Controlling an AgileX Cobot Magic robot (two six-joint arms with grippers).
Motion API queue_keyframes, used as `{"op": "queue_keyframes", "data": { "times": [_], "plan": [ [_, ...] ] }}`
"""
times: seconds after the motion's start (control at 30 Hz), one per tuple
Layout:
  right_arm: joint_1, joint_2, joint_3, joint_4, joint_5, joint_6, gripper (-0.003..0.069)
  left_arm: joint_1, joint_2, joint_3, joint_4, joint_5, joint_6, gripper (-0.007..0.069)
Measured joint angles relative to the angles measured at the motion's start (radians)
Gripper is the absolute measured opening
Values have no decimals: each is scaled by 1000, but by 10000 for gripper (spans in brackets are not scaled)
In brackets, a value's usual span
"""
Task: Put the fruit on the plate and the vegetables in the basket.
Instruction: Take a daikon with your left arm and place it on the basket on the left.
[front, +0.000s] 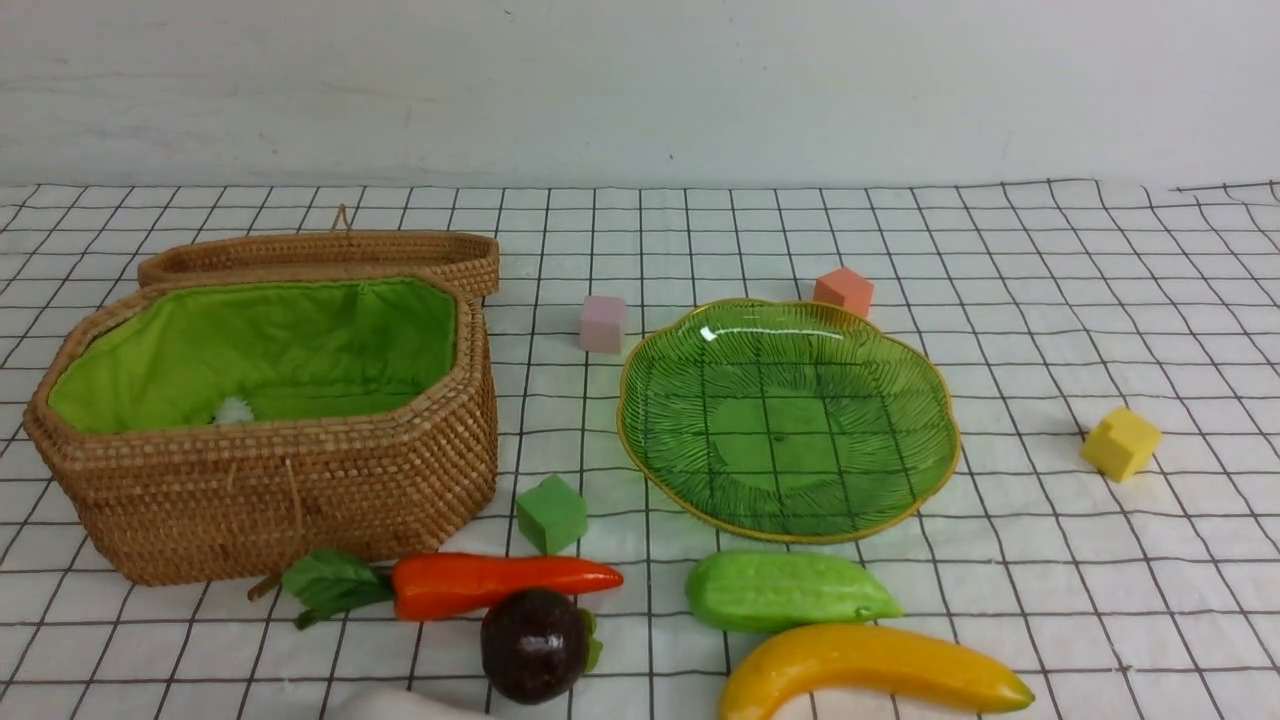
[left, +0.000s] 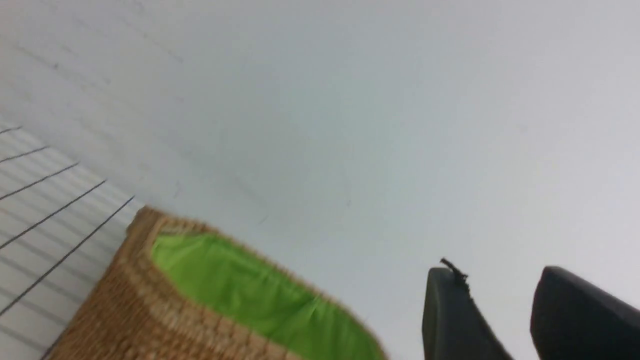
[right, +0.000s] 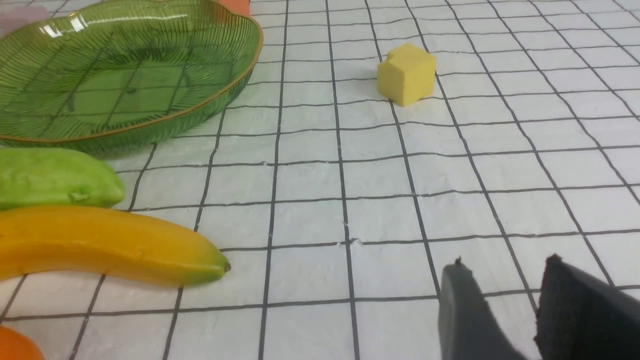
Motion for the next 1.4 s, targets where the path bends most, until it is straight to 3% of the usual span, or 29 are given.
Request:
{"op": "queue_keyframes", "data": {
  "times": [0.17, 0.3, 0.47, 0.53, 0.7, 0.83, 0.93, 1.1, 1.2, 1.23, 1.27, 1.3, 1.33, 1.4],
  "plan": [
    [0, 0, 0, 0, 0, 0, 244, 0, 0, -169, 33, 50, -23, 239],
    [0, 0, 0, 0, 0, 0, 244, 0, 70, -440, 47, 266, -32, 238],
    [0, 0, 0, 0, 0, 0, 244, 0, 277, -694, 57, 676, -31, 238],
    [0, 0, 0, 0, 0, 0, 244, 0, 353, -727, 72, 786, -19, 238],
    [0, 0, 0, 0, 0, 0, 244, 0, 504, -735, 93, 888, -34, 238],
    [0, 0, 0, 0, 0, 0, 244, 0, 677, -726, 23, 1066, -62, 242],
    [0, 0, 0, 0, 0, 0, 244, 0, 796, -724, -37, 1152, -10, 273],
    [0, 0, 0, 0, 0, 0, 244, -51, 911, -721, -162, 1195, 118, 377],
    [0, 0, 0, 0, 0, 0, 244, -212, 1005, -684, -211, 1149, 104, 533],
    [0, 0, 0, 0, 0, 0, 244, -221, 1010, -684, -211, 1143, 96, 540],
    [0, 0, 0, 0, 0, 0, 244, -296, 1059, -657, -199, 1075, -1, 608],
    [0, 0, 0, 0, 0, 0, 244, -303, 1065, -657, -196, 1067, -15, 615],
    [0, 0, 0, 0, 0, 0, 244, -348, 1108, -647, -167, 992, -136, 652],
    [0, 0, 0, 0, 0, 0, 244, -377, 1173, -647, -130, 896, -269, 668]
  ]
}}
